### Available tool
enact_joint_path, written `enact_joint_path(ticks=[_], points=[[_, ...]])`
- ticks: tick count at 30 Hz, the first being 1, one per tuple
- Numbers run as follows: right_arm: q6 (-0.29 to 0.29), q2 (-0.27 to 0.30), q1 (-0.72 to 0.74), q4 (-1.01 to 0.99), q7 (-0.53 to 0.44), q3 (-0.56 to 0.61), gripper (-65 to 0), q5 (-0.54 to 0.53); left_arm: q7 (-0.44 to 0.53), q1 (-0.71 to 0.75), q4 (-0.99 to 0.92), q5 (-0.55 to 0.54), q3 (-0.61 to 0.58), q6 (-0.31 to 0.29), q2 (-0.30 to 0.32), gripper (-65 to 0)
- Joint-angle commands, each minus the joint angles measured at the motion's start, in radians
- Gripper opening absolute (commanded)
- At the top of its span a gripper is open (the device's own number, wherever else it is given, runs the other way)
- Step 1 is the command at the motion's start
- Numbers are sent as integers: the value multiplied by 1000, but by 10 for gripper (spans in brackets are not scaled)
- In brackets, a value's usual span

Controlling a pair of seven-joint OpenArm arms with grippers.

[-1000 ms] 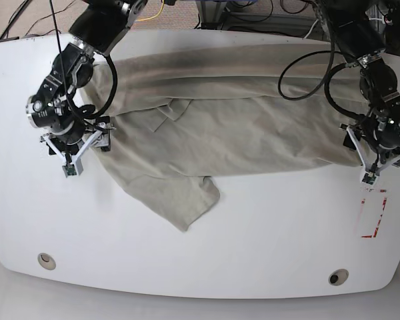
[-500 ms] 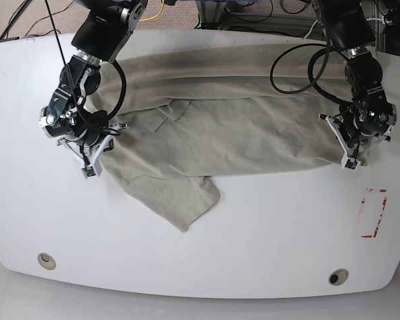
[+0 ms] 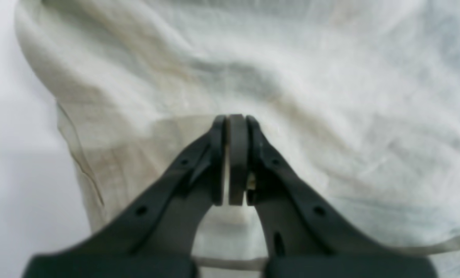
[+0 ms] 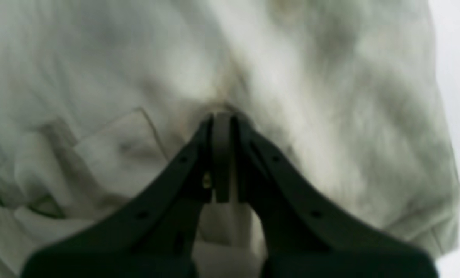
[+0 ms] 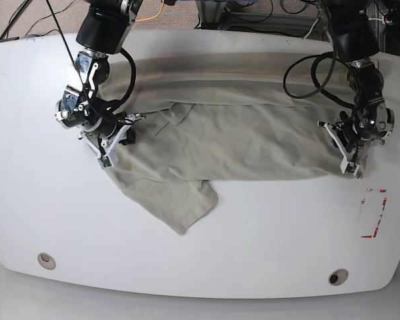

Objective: Layout the t-shirt on the table in an organized manner, then fold the t-shirt properly
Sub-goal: 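Pinch the shirt with both grippers and pull it outward to smooth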

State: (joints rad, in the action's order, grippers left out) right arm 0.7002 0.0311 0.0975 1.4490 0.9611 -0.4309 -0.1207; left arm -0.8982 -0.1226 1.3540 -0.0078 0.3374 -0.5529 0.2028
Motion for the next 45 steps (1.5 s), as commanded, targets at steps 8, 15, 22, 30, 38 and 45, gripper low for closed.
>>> enact_joint_path(ticks=[8,15,22,30,38,45], points=[[-2,97,106,-259,-113,2,-623,22,9,-148,-152,7,-128,-3,-7,-640],[-2,189,252,-457,-209,2,-623,22,100,-288,-322,7,-176,21,-9,-639],[-2,269,388,-624,-298,5,-623,22,179,-415,-503,6,-177,81,-4,-637],[-2,313,485,-710,-353,10,-621,22,208,-486,-575,6,-177,78,14,-637],[-2,307,523,-695,-347,8,-479,14,202,-490,-516,-2,-176,77,16,-469],[-2,260,486,-508,-216,2,-236,13,124,-483,-362,-4,-171,75,17,-307]])
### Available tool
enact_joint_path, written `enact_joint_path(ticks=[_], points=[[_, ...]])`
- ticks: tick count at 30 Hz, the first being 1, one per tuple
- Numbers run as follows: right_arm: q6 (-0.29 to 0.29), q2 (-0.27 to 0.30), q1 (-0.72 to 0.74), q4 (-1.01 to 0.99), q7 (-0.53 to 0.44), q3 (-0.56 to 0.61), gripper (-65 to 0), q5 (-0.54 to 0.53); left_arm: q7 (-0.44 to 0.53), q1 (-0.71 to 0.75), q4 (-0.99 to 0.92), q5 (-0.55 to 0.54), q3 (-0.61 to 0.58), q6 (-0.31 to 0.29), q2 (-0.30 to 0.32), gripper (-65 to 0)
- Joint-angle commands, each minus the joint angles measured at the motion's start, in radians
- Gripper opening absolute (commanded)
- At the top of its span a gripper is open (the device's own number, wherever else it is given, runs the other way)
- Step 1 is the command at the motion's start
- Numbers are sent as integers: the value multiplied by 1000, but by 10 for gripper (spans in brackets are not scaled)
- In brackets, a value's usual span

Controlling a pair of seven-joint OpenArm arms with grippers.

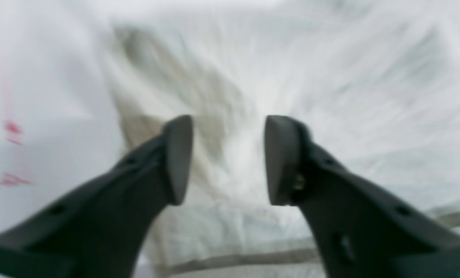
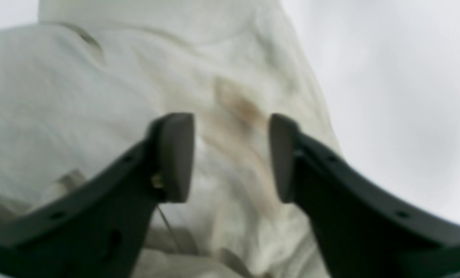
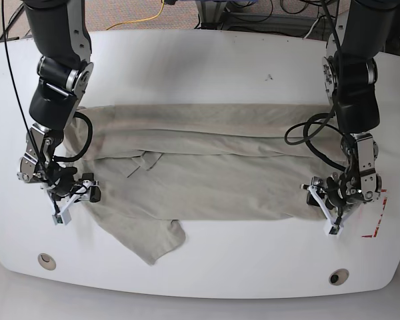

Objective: Layout the t-shirt on the table in an organized manner, then fold the t-shirt properly
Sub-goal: 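Pinch the shirt with both grippers and pull it outward to smooth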

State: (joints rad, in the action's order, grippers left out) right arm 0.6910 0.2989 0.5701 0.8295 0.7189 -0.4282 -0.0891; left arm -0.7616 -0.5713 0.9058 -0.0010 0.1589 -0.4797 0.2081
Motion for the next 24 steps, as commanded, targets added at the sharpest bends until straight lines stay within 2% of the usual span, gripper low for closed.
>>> enact_joint_path(ticks=[1,2,6,12,16,24], points=[[7,-17,-5,166,58,-1,-212,-19,-32,-26,118,-11,17,0,12,-301],[7,-22,-17,201,80,-1,-201,-19,-43,-17,137,-11,26,-1,12,-300],[7,-71,-134,466,195,-2,-190,-19,-138,40,299,-11,101,-78,9,-297],[7,-105,-276,713,264,-2,-185,-19,-256,107,473,-9,155,-147,11,-297],[7,-106,-345,770,270,-10,-185,-13,-286,184,588,-9,204,-182,9,-297],[7,-100,-417,770,268,-140,-184,-19,-287,343,734,-9,255,-218,12,-297]])
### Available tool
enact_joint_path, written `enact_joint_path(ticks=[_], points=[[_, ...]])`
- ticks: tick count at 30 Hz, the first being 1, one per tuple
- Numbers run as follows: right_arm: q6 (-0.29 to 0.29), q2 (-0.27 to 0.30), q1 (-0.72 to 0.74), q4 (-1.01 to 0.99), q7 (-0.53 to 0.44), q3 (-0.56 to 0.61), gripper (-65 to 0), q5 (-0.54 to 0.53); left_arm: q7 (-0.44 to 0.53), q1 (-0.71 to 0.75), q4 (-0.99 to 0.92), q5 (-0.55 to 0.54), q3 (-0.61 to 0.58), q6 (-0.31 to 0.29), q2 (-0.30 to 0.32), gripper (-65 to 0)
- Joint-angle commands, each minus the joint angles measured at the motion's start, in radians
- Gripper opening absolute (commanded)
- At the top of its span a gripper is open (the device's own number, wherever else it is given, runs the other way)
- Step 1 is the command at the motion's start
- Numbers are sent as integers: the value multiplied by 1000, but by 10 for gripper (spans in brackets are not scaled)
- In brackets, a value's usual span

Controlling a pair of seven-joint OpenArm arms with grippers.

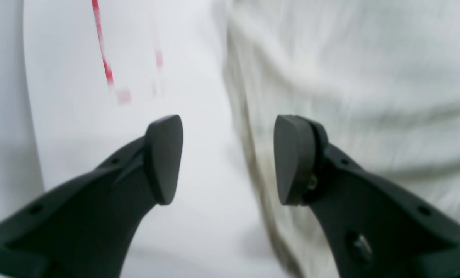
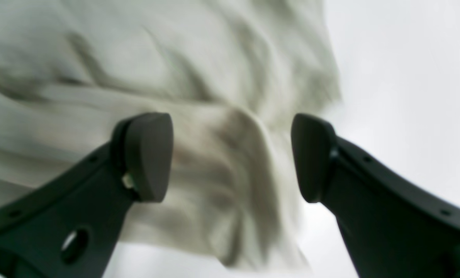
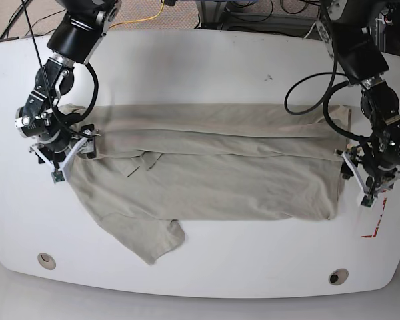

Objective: Layout the t-shirt on the table in an organized manner, then fold the t-shirt properly
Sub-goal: 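Pinch the shirt with both grippers and pull it outward to smooth, then hold the shirt edge with both grippers and adjust the grip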

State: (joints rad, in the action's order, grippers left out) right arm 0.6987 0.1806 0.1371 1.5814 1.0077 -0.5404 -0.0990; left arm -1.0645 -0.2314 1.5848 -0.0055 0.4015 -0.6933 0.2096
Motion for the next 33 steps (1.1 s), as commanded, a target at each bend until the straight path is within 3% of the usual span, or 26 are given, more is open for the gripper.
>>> enact_joint_path(ticks=[1,16,28,33], points=[[-1,20,9,18,-20,-40,-184,-9,16,17,65,-4,21,-5,11,-297],[-1,32,-11,-91,-23,-54,-200,-9,16,120,131,-4,46,-5,11,-297],[-1,33,14,-198,-85,-56,-425,-9,16,120,136,-4,47,-5,11,-297],[-1,33,16,-197,-85,-54,-445,-9,16,134,136,-4,47,-5,11,-297]])
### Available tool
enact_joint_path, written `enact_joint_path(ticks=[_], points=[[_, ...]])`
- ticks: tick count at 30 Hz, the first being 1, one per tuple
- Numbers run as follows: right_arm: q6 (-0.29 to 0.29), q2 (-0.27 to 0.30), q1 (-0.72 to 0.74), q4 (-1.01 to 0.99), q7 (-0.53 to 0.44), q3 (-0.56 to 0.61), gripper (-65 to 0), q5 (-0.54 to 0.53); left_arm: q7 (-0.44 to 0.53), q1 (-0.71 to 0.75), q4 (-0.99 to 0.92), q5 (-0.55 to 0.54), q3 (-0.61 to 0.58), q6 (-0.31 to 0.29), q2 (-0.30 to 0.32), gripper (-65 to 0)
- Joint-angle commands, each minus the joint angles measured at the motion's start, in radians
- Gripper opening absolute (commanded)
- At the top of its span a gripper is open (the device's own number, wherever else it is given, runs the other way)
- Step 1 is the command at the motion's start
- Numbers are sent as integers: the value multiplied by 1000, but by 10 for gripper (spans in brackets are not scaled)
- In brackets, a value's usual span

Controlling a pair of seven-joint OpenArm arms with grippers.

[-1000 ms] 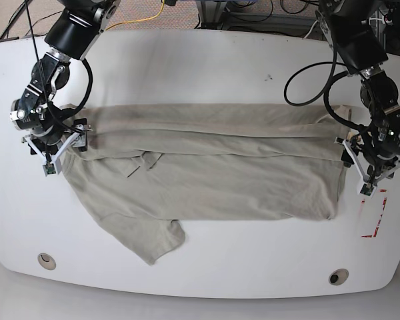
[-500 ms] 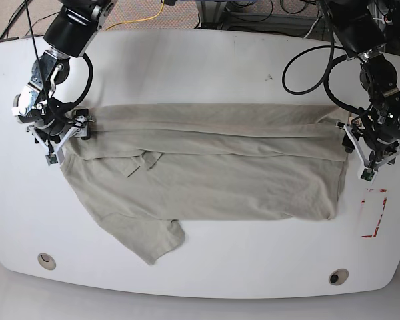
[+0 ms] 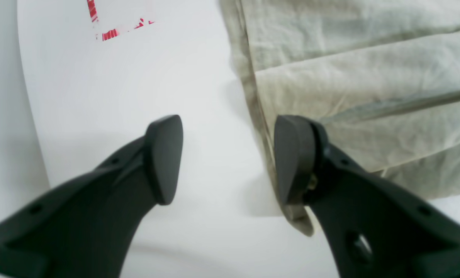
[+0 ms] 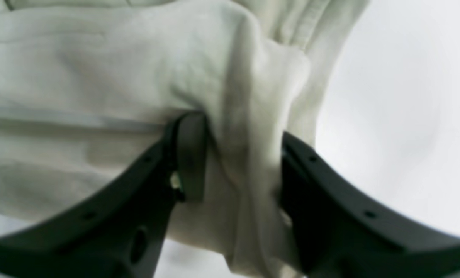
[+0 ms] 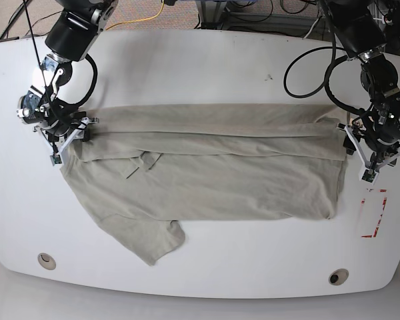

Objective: Layout the t-shirt on the table in an organized manner, then fold the t-shirt properly
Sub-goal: 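Hold the shirt edge with both grippers and adjust the grip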

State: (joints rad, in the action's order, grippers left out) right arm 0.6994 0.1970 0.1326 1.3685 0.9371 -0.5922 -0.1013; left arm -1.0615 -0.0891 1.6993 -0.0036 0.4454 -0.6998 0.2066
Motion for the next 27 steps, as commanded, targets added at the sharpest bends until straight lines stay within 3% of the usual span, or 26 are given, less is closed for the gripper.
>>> enact_joint_path(ticks=[1,14,27], points=[[-1,17,20,16,-14,-2,-439,-7,13,-8,21,-6,3,2,14,-297],[-1,15,29,84,-13,-2,-220,-7,14,4,20,-6,3,2,11,-297],[-1,15,66,35,-14,-2,-212,-7,14,2,20,-6,3,2,11,-297]])
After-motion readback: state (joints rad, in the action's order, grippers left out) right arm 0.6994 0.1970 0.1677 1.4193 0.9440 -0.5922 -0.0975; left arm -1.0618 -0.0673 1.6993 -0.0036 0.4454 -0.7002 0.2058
